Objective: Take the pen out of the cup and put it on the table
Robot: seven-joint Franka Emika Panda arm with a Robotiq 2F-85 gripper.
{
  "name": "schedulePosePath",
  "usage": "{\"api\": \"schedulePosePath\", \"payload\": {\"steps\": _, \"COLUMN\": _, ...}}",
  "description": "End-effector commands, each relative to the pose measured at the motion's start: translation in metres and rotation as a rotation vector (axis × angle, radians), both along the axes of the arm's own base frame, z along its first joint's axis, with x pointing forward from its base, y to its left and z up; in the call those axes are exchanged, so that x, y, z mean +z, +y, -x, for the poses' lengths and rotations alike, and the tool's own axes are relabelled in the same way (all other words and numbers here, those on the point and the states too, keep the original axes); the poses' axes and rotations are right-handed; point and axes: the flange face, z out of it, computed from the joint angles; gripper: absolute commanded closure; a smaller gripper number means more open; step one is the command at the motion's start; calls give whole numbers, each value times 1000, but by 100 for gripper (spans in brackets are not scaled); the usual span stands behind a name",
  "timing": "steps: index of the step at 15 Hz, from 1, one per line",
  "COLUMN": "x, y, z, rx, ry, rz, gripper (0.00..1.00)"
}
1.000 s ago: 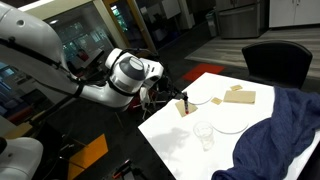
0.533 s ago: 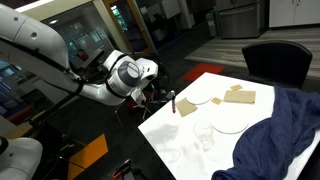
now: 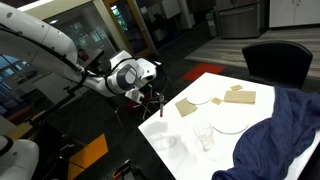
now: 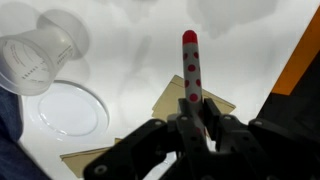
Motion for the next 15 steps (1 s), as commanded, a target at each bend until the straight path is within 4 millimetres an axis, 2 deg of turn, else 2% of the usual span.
{"api": "schedulePosePath", "payload": {"steps": 1, "x": 3, "y": 13, "z": -17, "rx": 44, "ry": 98, "rz": 25, "gripper": 95}}
{"api": "schedulePosePath", "payload": {"steps": 4, "x": -3, "y": 17, "z": -29, "rx": 67, "ry": 167, "rz": 65, "gripper": 95}}
{"api": "schedulePosePath", "payload": {"steps": 6, "x": -14, "y": 20, "z": -35, "rx": 81, "ry": 198, "rz": 93, "gripper": 95}}
{"api": "schedulePosePath", "payload": {"steps": 15, "x": -101, "y": 38, "z": -50, "rx": 111, "ry": 317, "rz": 140, "gripper": 95}}
